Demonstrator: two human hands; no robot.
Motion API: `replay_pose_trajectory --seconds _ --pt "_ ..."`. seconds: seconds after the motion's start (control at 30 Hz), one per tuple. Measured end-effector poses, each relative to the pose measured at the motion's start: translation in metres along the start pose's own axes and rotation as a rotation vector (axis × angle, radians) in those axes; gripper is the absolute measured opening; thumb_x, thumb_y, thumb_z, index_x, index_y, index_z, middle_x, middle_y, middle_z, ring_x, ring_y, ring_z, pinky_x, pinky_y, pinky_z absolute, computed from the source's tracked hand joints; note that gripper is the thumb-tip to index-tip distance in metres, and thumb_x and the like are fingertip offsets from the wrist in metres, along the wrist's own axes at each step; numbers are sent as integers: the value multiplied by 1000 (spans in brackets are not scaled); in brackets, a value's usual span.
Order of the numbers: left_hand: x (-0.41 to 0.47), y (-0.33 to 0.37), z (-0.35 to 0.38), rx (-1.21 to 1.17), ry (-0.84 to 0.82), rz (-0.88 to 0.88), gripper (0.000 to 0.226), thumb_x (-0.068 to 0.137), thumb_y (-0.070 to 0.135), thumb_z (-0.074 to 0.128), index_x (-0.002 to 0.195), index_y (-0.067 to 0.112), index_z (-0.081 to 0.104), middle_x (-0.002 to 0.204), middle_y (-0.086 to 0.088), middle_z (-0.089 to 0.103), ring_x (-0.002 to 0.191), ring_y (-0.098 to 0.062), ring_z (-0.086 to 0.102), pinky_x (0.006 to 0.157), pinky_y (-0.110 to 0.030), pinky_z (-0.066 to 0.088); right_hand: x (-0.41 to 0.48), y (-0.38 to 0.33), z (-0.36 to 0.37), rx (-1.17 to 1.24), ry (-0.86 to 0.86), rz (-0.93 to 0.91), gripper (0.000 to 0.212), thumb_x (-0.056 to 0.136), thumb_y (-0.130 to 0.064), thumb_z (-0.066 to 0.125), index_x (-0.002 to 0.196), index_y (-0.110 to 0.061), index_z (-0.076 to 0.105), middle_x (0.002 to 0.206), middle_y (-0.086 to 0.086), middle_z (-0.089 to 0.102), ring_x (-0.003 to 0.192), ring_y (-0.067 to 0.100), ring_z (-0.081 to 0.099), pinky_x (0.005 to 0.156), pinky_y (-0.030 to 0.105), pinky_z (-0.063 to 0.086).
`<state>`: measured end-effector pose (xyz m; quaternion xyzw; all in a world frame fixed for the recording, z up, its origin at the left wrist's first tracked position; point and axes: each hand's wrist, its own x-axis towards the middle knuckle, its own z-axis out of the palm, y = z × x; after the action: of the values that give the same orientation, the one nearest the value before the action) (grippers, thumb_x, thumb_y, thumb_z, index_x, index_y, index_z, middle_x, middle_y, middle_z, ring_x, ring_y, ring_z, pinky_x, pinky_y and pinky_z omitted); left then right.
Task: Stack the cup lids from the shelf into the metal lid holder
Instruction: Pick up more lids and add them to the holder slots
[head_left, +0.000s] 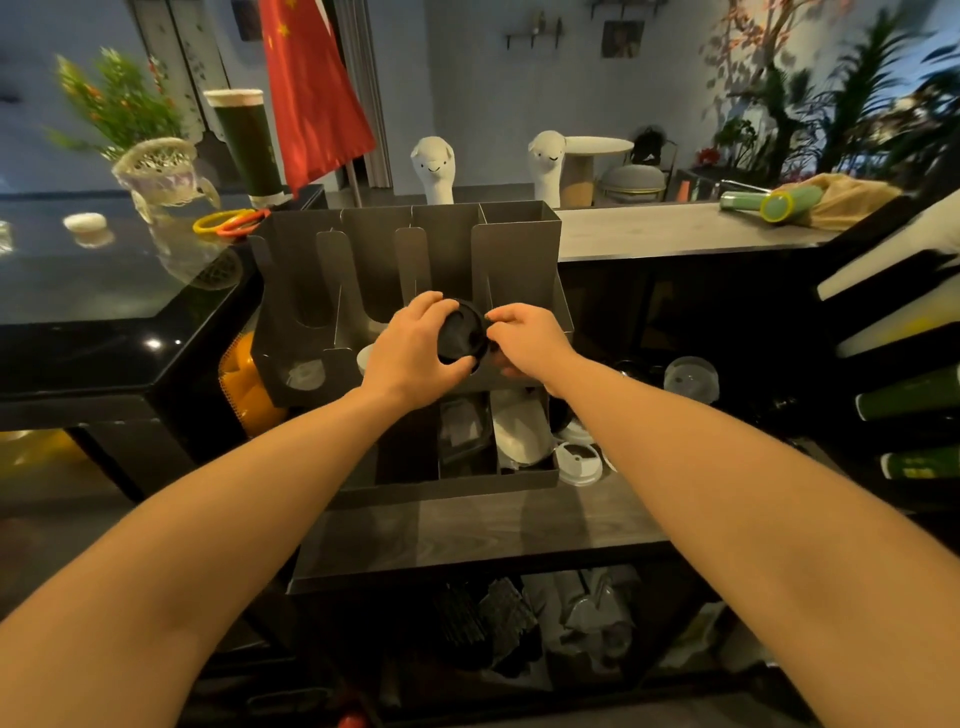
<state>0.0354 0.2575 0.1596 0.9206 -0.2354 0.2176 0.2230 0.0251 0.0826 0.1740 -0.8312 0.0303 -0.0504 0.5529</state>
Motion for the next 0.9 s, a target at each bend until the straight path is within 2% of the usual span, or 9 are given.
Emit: replay_pose_trajectory --seconds 0.03,0.1,0.27,0.43,0.57,0.73,0.83,0.9 --pt "6 -2 -2 -2 -3 -18 74 81 41 78 143 16 46 147 -4 44 128 -25 48 102 -38 46 4 -3 -1 -88 -7 -73 32 96 -17 56 127 -20 61 113 3 68 103 21 65 85 36 56" --pt "16 -6 -5 -13 -36 -61 71 81 42 78 141 17 47 141 -2 45 120 -24 53 94 -36 50 11 -6 -1 -323 -37 -195 39 94 -17 57 133 -20 56 122 2 64 111 21 59 91 35 51" --pt "39 -13 1 109 -117 -83 65 82 49 74 137 22 51 131 0 56 115 -22 57 93 -42 53 26 -11 0 -682 -104 -286 51 93 -19 60 142 -23 46 125 3 60 108 26 60 88 39 53" --pt "62 -19 11 224 -232 -87 50 86 55 66 125 24 57 114 1 64 96 -18 62 83 -39 54 44 -15 2 -770 -179 -260 32 95 -23 57 127 -26 57 109 3 65 93 24 63 82 41 56" --pt "75 -27 15 394 -324 -24 55 90 57 60 133 24 50 123 1 60 112 -22 58 100 -47 41 58 -26 0 -966 -251 -290 17 94 -27 58 111 -24 59 97 2 63 80 20 60 72 37 54" --pt "81 -33 26 518 -440 18 49 92 58 55 128 26 50 120 1 61 117 -24 56 109 -54 31 68 -35 5 -1161 -375 -268 18 96 -28 55 112 -18 55 82 0 53 71 18 56 67 34 49" --pt "82 -30 31 560 -523 10 52 91 60 56 130 26 49 118 1 62 114 -25 59 108 -53 32 68 -38 10 -1230 -432 -230 10 99 -27 50 102 -18 48 76 0 49 62 16 51 68 34 47" --pt "81 -27 34 562 -587 -4 50 91 61 55 126 26 53 107 3 64 104 -23 62 104 -50 40 67 -37 15 -1284 -447 -216 10 99 -29 49 101 -19 49 76 0 48 62 18 51 70 37 47"
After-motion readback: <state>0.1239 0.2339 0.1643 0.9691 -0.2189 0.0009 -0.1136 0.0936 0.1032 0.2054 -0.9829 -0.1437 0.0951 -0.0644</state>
